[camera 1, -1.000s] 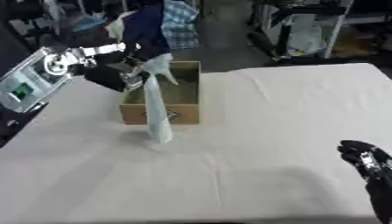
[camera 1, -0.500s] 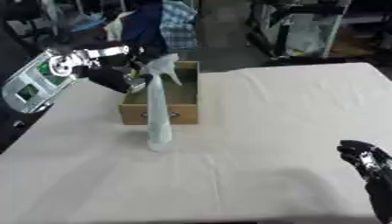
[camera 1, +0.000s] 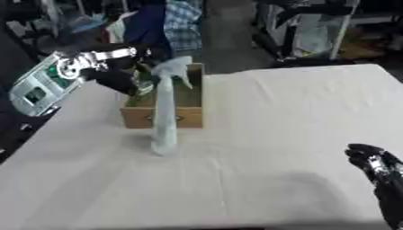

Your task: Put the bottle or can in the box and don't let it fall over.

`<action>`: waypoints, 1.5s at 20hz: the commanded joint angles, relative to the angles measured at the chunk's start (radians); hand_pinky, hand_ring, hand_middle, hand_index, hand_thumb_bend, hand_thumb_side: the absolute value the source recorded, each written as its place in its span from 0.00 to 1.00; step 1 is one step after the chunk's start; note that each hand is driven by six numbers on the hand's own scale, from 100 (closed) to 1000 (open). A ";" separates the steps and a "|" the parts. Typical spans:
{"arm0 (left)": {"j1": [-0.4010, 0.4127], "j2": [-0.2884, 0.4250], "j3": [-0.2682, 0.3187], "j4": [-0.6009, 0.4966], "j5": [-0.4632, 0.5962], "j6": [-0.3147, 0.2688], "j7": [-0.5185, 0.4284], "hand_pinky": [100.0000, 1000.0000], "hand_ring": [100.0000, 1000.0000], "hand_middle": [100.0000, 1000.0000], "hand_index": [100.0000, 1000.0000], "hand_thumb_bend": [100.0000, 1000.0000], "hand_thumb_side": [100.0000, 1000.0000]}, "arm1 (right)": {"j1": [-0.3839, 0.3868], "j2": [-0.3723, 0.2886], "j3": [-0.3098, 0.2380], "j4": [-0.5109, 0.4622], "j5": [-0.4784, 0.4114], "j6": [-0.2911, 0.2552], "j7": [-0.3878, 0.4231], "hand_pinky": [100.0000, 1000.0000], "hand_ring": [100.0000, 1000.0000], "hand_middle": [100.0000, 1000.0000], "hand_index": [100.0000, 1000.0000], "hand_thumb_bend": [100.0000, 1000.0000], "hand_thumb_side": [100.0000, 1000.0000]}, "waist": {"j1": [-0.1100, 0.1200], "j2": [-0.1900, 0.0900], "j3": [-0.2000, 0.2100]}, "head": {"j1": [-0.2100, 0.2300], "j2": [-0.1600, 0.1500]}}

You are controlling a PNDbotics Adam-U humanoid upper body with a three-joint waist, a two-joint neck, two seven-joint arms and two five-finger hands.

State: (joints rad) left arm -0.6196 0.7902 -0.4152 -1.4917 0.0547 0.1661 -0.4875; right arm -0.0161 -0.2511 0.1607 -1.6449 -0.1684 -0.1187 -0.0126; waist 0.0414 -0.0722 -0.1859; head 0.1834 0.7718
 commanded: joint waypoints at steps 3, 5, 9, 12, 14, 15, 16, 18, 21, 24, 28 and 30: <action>-0.024 0.021 0.022 -0.008 -0.011 0.005 0.034 0.93 0.96 1.00 0.94 0.00 0.26 | -0.010 -0.016 -0.003 -0.012 0.002 -0.001 0.004 0.87 0.78 0.71 0.69 0.00 0.59 | -0.002 -0.010 0.000 | -0.003 -0.002; -0.025 0.025 0.027 -0.010 -0.012 0.005 0.041 0.93 0.96 1.00 0.94 0.00 0.27 | -0.010 -0.016 -0.003 -0.012 0.002 -0.001 0.004 0.87 0.78 0.71 0.69 0.00 0.59 | -0.002 -0.011 0.001 | -0.004 -0.002; -0.024 0.034 0.041 -0.018 -0.016 0.004 0.052 0.94 0.96 1.00 0.95 0.00 0.30 | -0.010 -0.016 -0.003 -0.012 0.003 -0.001 0.004 0.87 0.78 0.71 0.69 0.00 0.59 | -0.002 -0.011 0.002 | -0.006 -0.002; -0.027 0.037 0.049 -0.022 -0.020 0.004 0.060 0.94 0.97 1.00 0.96 0.00 0.34 | -0.010 -0.016 -0.003 -0.012 0.003 -0.001 0.003 0.87 0.78 0.71 0.69 0.00 0.59 | -0.003 -0.011 0.004 | -0.005 -0.002; -0.030 0.037 0.052 -0.023 -0.027 0.005 0.065 0.94 0.98 1.00 0.96 0.00 0.36 | -0.009 -0.016 -0.003 -0.012 0.003 -0.001 0.003 0.87 0.78 0.71 0.69 0.00 0.59 | -0.003 -0.011 0.004 | -0.005 -0.002; -0.030 0.037 0.053 -0.022 -0.034 0.006 0.069 0.94 0.98 1.00 0.96 0.00 0.38 | -0.009 -0.016 -0.004 -0.012 0.003 -0.001 0.003 0.87 0.79 0.71 0.69 0.00 0.59 | -0.003 -0.011 0.004 | -0.005 -0.002; -0.030 0.037 0.053 -0.020 -0.043 0.007 0.074 0.94 0.98 1.00 0.97 0.00 0.39 | -0.009 -0.016 -0.004 -0.012 0.002 -0.001 0.003 0.87 0.78 0.71 0.69 0.00 0.59 | -0.003 -0.011 0.003 | -0.005 -0.002; -0.029 0.038 0.056 -0.011 -0.063 0.013 0.089 0.94 0.99 1.00 0.97 0.00 0.42 | -0.008 -0.017 -0.005 -0.011 0.003 -0.001 0.002 0.87 0.79 0.71 0.69 0.00 0.59 | -0.003 -0.011 0.003 | -0.005 -0.002; -0.026 0.039 0.060 0.004 -0.096 0.020 0.118 0.94 0.99 1.00 0.98 0.00 0.45 | -0.008 -0.016 -0.005 -0.011 0.002 -0.001 0.002 0.87 0.79 0.71 0.69 0.00 0.59 | -0.003 -0.010 0.002 | -0.006 -0.002; -0.026 0.039 0.068 0.013 -0.119 0.020 0.144 0.94 0.99 1.00 0.98 0.00 0.46 | -0.008 -0.016 -0.005 -0.011 0.002 -0.001 0.002 0.87 0.79 0.71 0.69 0.00 0.59 | -0.003 -0.010 0.001 | -0.008 -0.002; -0.027 0.039 0.075 0.016 -0.131 0.018 0.161 0.93 0.99 1.00 0.98 0.00 0.47 | -0.008 -0.016 -0.005 -0.011 0.002 -0.001 0.002 0.87 0.79 0.71 0.69 0.00 0.59 | -0.003 -0.010 0.001 | -0.007 -0.002; -0.028 0.037 0.069 0.018 -0.129 0.017 0.153 0.93 0.98 1.00 0.97 0.00 0.44 | -0.008 -0.016 -0.005 -0.011 0.002 -0.001 0.002 0.87 0.79 0.71 0.69 0.00 0.59 | -0.003 -0.010 0.001 | -0.007 -0.002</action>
State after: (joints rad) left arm -0.6270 0.7931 -0.3601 -1.4705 -0.0689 0.1838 -0.3358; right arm -0.0162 -0.2511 0.1607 -1.6447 -0.1684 -0.1187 -0.0125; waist 0.0405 -0.0723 -0.1845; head 0.1780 0.7718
